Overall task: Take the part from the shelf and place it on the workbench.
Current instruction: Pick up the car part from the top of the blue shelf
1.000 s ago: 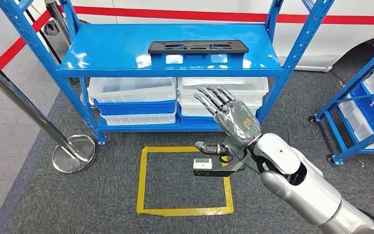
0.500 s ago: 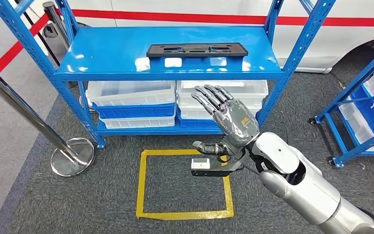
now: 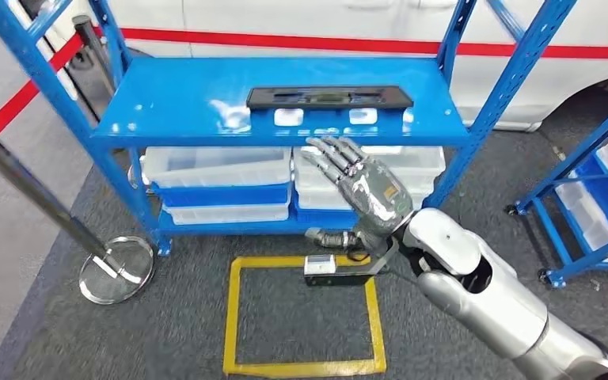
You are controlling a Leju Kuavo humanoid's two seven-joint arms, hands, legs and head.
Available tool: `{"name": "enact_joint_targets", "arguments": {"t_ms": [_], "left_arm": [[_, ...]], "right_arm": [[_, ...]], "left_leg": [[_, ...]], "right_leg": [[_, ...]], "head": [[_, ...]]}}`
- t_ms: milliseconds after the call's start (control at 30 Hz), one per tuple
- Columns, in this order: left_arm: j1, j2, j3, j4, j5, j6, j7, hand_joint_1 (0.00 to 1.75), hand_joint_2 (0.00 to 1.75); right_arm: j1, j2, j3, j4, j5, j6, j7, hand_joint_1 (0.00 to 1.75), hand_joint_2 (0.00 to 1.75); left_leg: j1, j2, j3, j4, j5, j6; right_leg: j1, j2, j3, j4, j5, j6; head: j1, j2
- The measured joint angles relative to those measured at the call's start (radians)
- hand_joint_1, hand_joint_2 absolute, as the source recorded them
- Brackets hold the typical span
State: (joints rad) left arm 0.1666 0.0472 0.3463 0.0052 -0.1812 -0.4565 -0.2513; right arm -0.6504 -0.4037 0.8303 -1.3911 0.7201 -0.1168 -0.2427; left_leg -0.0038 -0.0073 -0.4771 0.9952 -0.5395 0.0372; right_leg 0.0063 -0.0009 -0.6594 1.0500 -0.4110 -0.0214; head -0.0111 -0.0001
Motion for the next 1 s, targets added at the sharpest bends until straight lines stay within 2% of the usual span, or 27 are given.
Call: {"name": "enact_joint_targets", "arguments": {"t_ms": [33,100,133,167,200,267,300,333,367,433,500,567,633,667,700,733,767,800,833,867,900,967,1000], "left_arm": [[-0.002,0.0,-0.001,0.001,0.0,0.001,0.0,0.0,0.0],[-0.005,0.002,-0.003,0.001,0.001,0.004,0.003,0.0,0.0],[-0.007,0.002,-0.004,0.001,0.001,0.006,0.005,0.0,0.0],[-0.009,0.002,-0.005,0.002,0.002,0.007,0.006,0.0,0.0],[-0.011,0.002,-0.006,0.002,0.003,0.007,0.007,0.0,0.0],[-0.014,0.001,-0.007,0.002,0.005,0.007,0.007,0.0,0.0],[-0.013,0.002,-0.007,0.002,0.007,0.008,0.007,0.0,0.0],[-0.012,0.002,-0.008,0.002,0.009,0.01,0.008,0.0,0.0],[-0.01,0.002,-0.01,0.002,0.012,0.013,0.01,0.0,0.0],[-0.004,0.002,-0.014,0.002,0.015,0.017,0.012,0.0,0.0],[0.0,0.001,-0.018,0.004,0.017,0.019,0.011,0.0,0.0],[-0.001,0.001,-0.022,0.004,0.019,0.019,0.011,0.0,0.0],[-0.002,0.0,-0.025,0.004,0.022,0.021,0.012,0.0,0.0],[-0.002,0.0,-0.026,0.004,0.023,0.021,0.014,0.0,0.0],[-0.002,0.0,-0.028,0.004,0.024,0.022,0.015,0.0,0.0],[-0.002,0.0,-0.029,0.004,0.025,0.022,0.015,0.0,0.0],[-0.003,0.0,-0.03,0.004,0.025,0.023,0.015,0.0,0.0],[-0.003,0.0,-0.03,0.004,0.025,0.023,0.015,0.0,0.0],[-0.004,0.0,-0.03,0.004,0.026,0.023,0.016,0.0,0.0],[-0.004,0.0,-0.031,0.004,0.026,0.023,0.016,0.0,0.0],[-0.004,0.0,-0.031,0.004,0.026,0.023,0.016,0.0,0.0],[-0.001,-0.005,-0.031,0.007,0.026,0.021,0.014,0.0,0.0],[-0.001,-0.007,-0.031,0.009,0.027,0.02,0.013,0.0,0.0]], "right_arm": [[-0.002,-0.001,-0.001,0.0,-0.001,0.0,0.0,0.0,0.87],[-0.006,-0.002,-0.003,-0.001,-0.001,0.002,0.0,0.0,1.75],[-0.009,0.0,-0.003,-0.001,-0.002,0.004,0.0,0.0,1.75],[-0.012,0.001,-0.003,0.0,-0.002,0.006,0.0,0.0,1.75],[-0.016,0.003,-0.004,0.001,-0.003,0.008,0.0,0.0,1.75],[-0.018,0.004,-0.004,0.005,-0.005,0.01,0.0,0.0,1.75],[-0.018,0.005,-0.004,0.007,-0.006,0.01,0.002,0.0,1.75],[-0.017,0.008,-0.004,0.009,-0.007,0.011,0.004,0.0,1.75],[-0.017,0.01,-0.004,0.013,-0.007,0.011,0.007,0.0,1.75],[-0.017,0.012,-0.004,0.022,-0.006,0.011,0.014,0.0,1.75],[-0.016,0.013,-0.005,0.035,-0.004,0.01,0.018,0.0,1.75],[-0.017,0.015,-0.008,0.05,-0.006,0.009,0.019,0.0,1.75],[-0.02,0.018,-0.013,0.064,-0.007,0.009,0.019,0.0,1.75],[-0.023,0.019,-0.016,0.072,-0.007,0.009,0.018,0.0,1.75],[-0.023,0.02,-0.019,0.08,-0.008,0.009,0.018,0.0,1.75],[-0.024,0.021,-0.02,0.088,-0.008,0.009,0.018,0.0,1.75],[-0.024,0.021,-0.021,0.095,-0.008,0.01,0.018,0.0,1.75],[-0.023,0.022,-0.021,0.102,-0.008,0.01,0.018,0.0,1.75],[-0.023,0.022,-0.021,0.107,-0.008,0.01,0.018,0.0,1.75],[-0.023,0.023,-0.022,0.112,-0.008,0.01,0.018,0.0,1.75],[-0.023,0.023,-0.022,0.116,-0.008,0.01,0.018,0.0,1.75],[-0.022,0.023,-0.022,0.125,-0.008,0.01,0.018,0.0,1.75],[-0.02,0.023,-0.023,0.129,-0.008,0.01,0.018,0.0,1.75]], "left_leg": [[0.001,0.001,0.006,0.001,-0.001,-0.006],[0.001,0.003,0.016,0.007,-0.001,-0.017],[0.001,0.003,0.015,0.03,0.003,-0.02],[0.002,0.003,-0.002,0.067,0.0,-0.025],[0.005,0.003,-0.032,0.118,-0.009,-0.03],[0.013,0.003,-0.121,0.231,-0.054,-0.043],[0.018,0.003,-0.158,0.262,-0.072,-0.049],[0.021,0.004,-0.182,0.265,-0.075,-0.054],[0.025,0.004,-0.19,0.234,-0.053,-0.059],[0.031,0.007,-0.183,0.119,0.055,-0.065],[0.028,0.011,-0.172,0.049,0.123,-0.054],[0.023,0.011,-0.166,0.045,0.116,-0.032],[0.026,0.008,-0.148,0.037,0.11,-0.015],[0.026,0.007,-0.135,0.03,0.104,-0.009],[0.027,0.006,-0.12,0.022,0.098,-0.004],[0.026,0.004,-0.106,0.015,0.09,0.001],[0.024,0.002,-0.093,0.011,0.081,0.004],[0.022,-0.001,-0.078,0.008,0.071,0.005],[0.02,-0.004,-0.061,0.007,0.058,0.006],[0.017,-0.006,-0.043,0.006,0.045,0.006],[0.014,-0.008,-0.022,0.006,0.029,0.005],[0.009,-0.011,0.009,0.005,0.0,0.002],[0.008,-0.012,0.019,0.004,-0.012,-0.001]], "right_leg": [[0.003,0.001,0.003,-0.009,-0.007,-0.004],[-0.001,0.003,0.029,-0.03,-0.008,-0.009],[-0.006,0.004,0.049,-0.04,-0.014,-0.013],[-0.01,0.004,0.067,-0.049,-0.02,-0.016],[-0.012,0.002,0.083,-0.055,-0.027,-0.017],[-0.013,0.001,0.106,-0.058,-0.048,-0.017],[-0.015,0.002,0.118,-0.057,-0.059,-0.014],[-0.017,0.003,0.134,-0.057,-0.073,-0.011],[-0.021,0.004,0.151,-0.056,-0.086,-0.006],[-0.027,0.005,0.189,-0.053,-0.118,0.007],[-0.027,0.005,0.21,-0.051,-0.145,0.024],[-0.026,0.004,0.218,-0.05,-0.155,0.04],[-0.028,0.003,0.202,-0.009,-0.14,0.051],[-0.029,0.003,0.174,0.04,-0.131,0.055],[-0.029,0.002,0.131,0.103,-0.132,0.057],[-0.029,0.002,0.083,0.168,-0.147,0.058],[-0.028,0.002,0.035,0.221,-0.175,0.058],[-0.027,0.002,-0.004,0.252,-0.206,0.057],[-0.026,0.002,-0.032,0.257,-0.226,0.054],[-0.023,0.002,-0.046,0.235,-0.224,0.049],[-0.019,0.002,-0.05,0.189,-0.193,0.04],[-0.003,0.003,-0.048,0.067,-0.055,0.012],[0.005,0.003,-0.046,0.022,0.003,0.002]], "head": [[-0.002,0.0],[0.0,0.0],[-0.001,0.0],[-0.002,0.0],[-0.003,0.0],[-0.005,0.0],[-0.005,0.0],[-0.005,0.0],[-0.005,0.0],[-0.005,0.0],[-0.005,0.0],[-0.005,0.0],[-0.004,0.0],[-0.004,0.0],[-0.003,0.0],[-0.003,0.0],[-0.003,0.0],[-0.003,0.0],[-0.003,0.0],[-0.003,0.0],[-0.002,0.0],[-0.005,0.0],[-0.006,0.0]]}}
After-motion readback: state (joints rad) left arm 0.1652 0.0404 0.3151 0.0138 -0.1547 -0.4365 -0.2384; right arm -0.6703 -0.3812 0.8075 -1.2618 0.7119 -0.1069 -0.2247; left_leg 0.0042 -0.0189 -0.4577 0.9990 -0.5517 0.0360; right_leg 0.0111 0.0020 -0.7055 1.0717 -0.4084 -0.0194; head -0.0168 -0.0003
